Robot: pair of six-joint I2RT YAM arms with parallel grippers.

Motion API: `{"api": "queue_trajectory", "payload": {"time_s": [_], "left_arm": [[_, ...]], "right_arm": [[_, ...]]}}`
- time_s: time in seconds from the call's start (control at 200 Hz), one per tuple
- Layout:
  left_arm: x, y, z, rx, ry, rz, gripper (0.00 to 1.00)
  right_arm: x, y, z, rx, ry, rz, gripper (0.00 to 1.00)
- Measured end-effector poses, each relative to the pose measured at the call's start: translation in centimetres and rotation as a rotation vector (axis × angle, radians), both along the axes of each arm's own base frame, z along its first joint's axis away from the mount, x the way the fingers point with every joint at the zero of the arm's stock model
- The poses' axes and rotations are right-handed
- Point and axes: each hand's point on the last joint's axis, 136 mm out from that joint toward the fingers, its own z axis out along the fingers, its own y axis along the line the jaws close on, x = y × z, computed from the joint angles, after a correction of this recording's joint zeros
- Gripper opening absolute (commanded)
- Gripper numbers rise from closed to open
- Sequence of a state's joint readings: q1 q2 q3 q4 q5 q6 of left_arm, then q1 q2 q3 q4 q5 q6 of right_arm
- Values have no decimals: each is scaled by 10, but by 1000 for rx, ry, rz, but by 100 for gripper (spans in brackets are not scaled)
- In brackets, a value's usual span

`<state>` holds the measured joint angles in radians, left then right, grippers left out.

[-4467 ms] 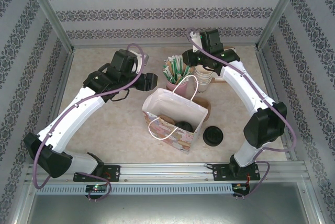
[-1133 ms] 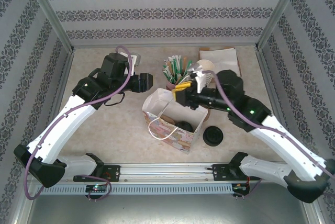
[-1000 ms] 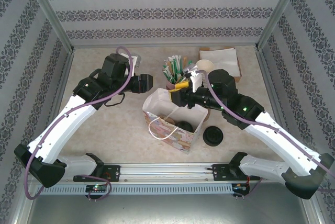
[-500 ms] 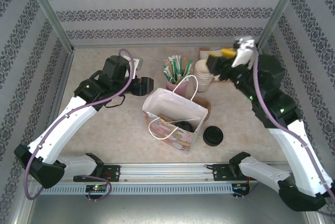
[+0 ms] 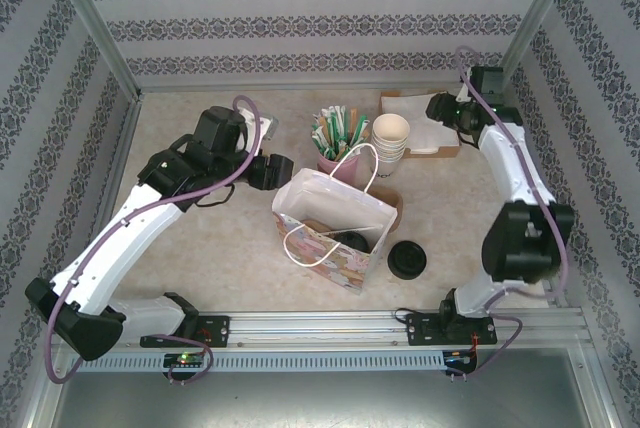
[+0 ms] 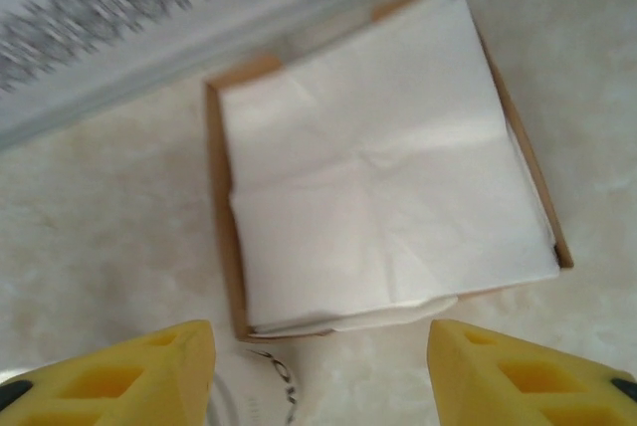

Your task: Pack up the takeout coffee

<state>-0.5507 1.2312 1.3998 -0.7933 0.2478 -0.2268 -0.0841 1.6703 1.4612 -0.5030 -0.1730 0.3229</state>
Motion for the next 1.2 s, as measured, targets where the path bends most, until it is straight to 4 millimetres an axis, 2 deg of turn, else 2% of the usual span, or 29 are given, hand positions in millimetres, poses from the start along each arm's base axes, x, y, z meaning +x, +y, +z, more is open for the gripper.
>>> {"api": "queue_trajectory", "payload": {"time_s": [0.04,0.13,0.34,0.605,0.914,1.199], "left_arm": [[-3,0,1,-1,2,-8,67],[-8,0,6,-17,-7,-25,67],[-15,1,19,-44,-33,-35,67],[-17,2,19,-43,-27,-32,67],[-21,7,13,-20,-1,-23,67],[-21,9,12,-17,6,-8,67]], "right_arm": [[6,-1,-15,0,40,2,60],[22,-2,-33,2,86,4,60],[51,-1,-53,-10,112,6,64],[92,3,-80,-85,128,-8,61],[110,-2,-118,-105,180,-28,57],[119,-3,-141,-102,226,-27,54]]}}
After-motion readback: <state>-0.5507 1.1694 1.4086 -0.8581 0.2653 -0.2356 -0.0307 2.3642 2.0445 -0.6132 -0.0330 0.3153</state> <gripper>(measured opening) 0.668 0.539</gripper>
